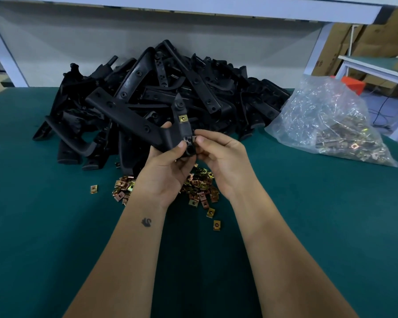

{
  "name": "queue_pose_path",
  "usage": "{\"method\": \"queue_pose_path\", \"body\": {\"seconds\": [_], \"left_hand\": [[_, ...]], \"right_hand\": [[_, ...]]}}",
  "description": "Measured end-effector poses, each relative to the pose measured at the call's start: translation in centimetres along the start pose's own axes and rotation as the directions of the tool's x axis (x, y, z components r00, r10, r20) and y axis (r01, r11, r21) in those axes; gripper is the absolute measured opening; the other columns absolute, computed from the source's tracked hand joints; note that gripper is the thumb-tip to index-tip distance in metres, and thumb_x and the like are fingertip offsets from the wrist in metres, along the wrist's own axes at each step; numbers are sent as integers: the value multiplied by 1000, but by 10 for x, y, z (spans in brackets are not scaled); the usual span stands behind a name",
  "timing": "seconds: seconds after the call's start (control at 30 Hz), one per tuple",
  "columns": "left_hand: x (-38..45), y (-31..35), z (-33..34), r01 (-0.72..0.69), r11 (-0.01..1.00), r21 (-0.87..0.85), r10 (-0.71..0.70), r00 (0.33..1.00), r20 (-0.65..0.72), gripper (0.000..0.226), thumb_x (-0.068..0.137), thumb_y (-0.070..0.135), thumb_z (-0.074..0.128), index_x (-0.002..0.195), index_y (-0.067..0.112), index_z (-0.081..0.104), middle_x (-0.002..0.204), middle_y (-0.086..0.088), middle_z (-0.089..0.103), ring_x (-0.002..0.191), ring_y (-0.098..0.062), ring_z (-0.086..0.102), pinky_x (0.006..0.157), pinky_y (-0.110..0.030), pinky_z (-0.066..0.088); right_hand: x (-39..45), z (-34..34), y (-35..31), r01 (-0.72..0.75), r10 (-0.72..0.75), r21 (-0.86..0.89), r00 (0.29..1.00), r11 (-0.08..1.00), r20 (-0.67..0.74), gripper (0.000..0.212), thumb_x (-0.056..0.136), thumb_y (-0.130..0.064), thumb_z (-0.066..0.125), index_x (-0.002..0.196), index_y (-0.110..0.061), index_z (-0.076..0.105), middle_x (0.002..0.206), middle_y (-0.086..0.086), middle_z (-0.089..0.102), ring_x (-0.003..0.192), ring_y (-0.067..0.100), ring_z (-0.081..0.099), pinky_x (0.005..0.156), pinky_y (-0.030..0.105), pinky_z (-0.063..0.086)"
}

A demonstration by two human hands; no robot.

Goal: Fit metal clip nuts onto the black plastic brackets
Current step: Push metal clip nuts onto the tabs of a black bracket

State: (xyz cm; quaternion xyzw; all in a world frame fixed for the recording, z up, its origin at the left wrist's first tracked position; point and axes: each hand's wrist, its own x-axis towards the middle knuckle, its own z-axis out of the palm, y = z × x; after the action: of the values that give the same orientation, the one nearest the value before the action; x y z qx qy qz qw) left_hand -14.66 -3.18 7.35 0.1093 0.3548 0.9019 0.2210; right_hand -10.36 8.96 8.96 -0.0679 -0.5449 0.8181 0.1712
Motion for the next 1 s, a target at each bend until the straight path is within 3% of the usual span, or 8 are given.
{"method": "queue_pose_path", "body": {"seconds": [0.27, 0.43, 0.67, 0.8, 0.9, 1.0], "left_hand": [[-3, -1, 2, 13, 1000, -28, -13, 1000, 14, 44, 84, 18, 64, 127, 26, 58, 123, -2, 68, 106, -15, 66, 79, -24, 56], [-4, -3, 4, 12, 1000, -24, -12, 999, -33, 43, 81, 23, 67, 123, 25, 61, 117, 0, 71, 99, -12, 69, 74, -21, 56], [-4, -3, 4, 37, 999, -9, -37, 999, -34, 43, 77, 23, 70, 120, 25, 64, 113, 2, 74, 99, -10, 70, 77, -20, 57], [-4, -4, 4, 34, 999, -34, -35, 998, -44, 36, 76, 21, 72, 112, 22, 67, 111, 0, 75, 99, -12, 72, 75, -20, 56], [-4, -3, 4, 35, 999, -33, -36, 998, -42, 38, 75, 22, 73, 112, 22, 67, 110, 0, 75, 98, -13, 72, 74, -20, 56], [-4, -2, 4, 38, 999, -12, -38, 998, -42, 40, 74, 22, 73, 114, 21, 66, 109, 1, 75, 98, -13, 72, 72, -20, 57]], "right_hand": [[-1, 3, -1, -95, 94, 70, 995, 993, 16, 13, 87, -1, 66, 92, -8, 75, 88, 7, 74, 82, 17, 66, 79, 27, 53], [-1, 6, 1, -118, 117, 119, 993, 986, 13, 13, 87, 0, 65, 96, -5, 74, 92, 10, 74, 83, 16, 69, 73, 24, 55], [-1, 7, 0, -119, 121, 178, 993, 977, -1, 14, 87, 4, 62, 87, -7, 71, 87, 9, 73, 79, 17, 66, 78, 28, 52], [-1, 9, 1, -108, 111, 188, 994, 976, -9, 15, 87, 5, 63, 84, -7, 72, 88, 11, 70, 90, 26, 58, 85, 32, 48], [-1, 9, 1, -104, 107, 198, 994, 975, -4, 18, 87, 7, 62, 90, -8, 71, 90, 11, 69, 96, 28, 52, 90, 35, 43], [-1, 8, 1, -83, 81, 214, 997, 973, 20, 28, 86, 10, 61, 101, -13, 66, 82, 10, 62, 87, 21, 58, 90, 33, 45]]}}
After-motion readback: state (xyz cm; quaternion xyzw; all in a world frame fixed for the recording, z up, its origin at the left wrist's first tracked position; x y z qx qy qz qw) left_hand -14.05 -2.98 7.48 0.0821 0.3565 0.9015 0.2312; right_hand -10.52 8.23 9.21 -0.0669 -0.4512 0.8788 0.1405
